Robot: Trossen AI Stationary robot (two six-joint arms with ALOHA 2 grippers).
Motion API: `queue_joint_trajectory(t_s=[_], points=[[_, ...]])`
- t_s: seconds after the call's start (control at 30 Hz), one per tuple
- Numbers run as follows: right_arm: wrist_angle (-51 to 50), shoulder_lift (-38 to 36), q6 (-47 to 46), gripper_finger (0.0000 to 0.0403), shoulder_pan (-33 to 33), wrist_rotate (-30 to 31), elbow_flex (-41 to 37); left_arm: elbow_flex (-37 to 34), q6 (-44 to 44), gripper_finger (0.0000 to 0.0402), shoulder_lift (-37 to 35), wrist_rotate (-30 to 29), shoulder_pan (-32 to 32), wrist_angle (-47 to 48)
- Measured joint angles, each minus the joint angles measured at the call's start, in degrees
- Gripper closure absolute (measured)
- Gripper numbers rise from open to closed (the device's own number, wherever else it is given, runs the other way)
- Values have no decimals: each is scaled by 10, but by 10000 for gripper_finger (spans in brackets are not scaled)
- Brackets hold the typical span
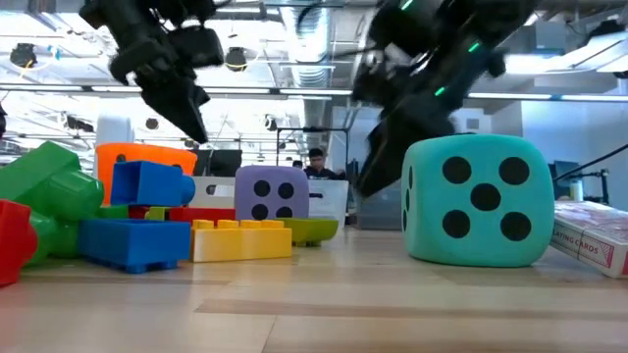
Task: Pick & Place Toys
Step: Put the purple dice into the left transparent bin
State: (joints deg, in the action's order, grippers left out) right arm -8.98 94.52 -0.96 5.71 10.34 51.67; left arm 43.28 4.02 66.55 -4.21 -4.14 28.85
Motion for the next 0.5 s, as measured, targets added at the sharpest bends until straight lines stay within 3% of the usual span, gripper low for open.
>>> queue_joint_trajectory(t_s=[0.1, 0.2, 0.3, 0.37, 0.43, 0.5], points=[[-38, -84, -4, 3, 37, 43, -23, 0, 1, 402, -26, -2, 0, -10], [17, -172, 2, 3, 62, 71, -78, 0, 1, 402, -49, -4, 0, -33], [214, -238, 37, 3, 56, 93, -173, 0, 1, 402, -64, -4, 0, -61], [413, -259, 62, 3, 37, 79, -248, 0, 0, 402, -73, -4, 0, -92], [588, -254, 72, 3, 5, 26, -312, 1, 0, 402, -69, -5, 0, -144], [692, -241, 65, 3, -31, -39, -359, 0, 5, 402, -66, -4, 0, -172]])
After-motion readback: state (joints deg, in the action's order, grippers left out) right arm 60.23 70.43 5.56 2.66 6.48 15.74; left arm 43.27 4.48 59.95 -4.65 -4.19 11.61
